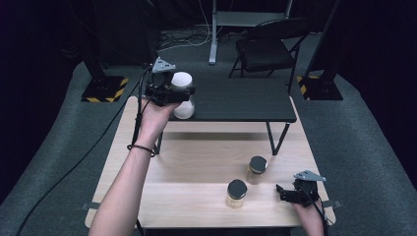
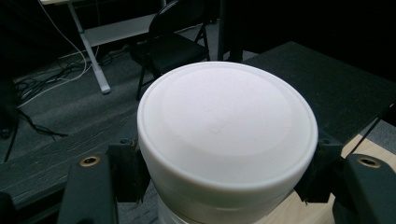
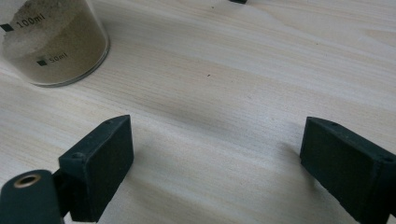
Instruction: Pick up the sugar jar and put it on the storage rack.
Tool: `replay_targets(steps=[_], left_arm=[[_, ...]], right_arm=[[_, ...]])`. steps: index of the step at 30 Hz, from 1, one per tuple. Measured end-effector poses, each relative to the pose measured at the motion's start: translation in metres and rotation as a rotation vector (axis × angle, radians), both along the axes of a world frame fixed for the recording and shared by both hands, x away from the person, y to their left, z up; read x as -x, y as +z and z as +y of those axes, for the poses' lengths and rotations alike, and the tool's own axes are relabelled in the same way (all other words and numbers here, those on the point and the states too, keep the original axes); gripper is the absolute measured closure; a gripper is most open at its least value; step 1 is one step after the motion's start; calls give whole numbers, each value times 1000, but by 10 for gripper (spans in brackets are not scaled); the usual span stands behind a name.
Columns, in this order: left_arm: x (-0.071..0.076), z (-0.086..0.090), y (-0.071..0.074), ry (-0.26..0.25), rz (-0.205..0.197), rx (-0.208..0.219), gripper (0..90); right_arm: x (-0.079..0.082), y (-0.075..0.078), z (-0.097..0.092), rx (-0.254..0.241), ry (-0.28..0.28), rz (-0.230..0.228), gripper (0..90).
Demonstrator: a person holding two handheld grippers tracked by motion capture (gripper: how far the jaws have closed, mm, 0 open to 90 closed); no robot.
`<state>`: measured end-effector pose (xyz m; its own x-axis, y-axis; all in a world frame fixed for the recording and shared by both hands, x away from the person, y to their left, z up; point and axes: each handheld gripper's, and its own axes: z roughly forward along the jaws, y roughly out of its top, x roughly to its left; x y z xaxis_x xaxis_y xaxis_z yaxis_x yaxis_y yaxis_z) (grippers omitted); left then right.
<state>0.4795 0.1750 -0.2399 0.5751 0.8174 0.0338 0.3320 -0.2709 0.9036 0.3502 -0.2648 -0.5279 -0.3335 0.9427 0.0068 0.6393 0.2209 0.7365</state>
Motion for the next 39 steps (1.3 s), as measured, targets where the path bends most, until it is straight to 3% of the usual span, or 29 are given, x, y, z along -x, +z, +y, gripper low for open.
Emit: replay_targets(steps=[8,19,28,39], left_arm=[[-9,-1,-3,15,13,17,334],[-9,5,-3,10,33,30,310],[4,10,-3,8,22,45,167],[26,24,-11,-6,9,53,103]], right_arm=[[0,0,0,0,3,-1,89],[0,0,0,3,5,-1,89],[0,0,1,2,6,1,86],[0,0,1,1,6,3,85]])
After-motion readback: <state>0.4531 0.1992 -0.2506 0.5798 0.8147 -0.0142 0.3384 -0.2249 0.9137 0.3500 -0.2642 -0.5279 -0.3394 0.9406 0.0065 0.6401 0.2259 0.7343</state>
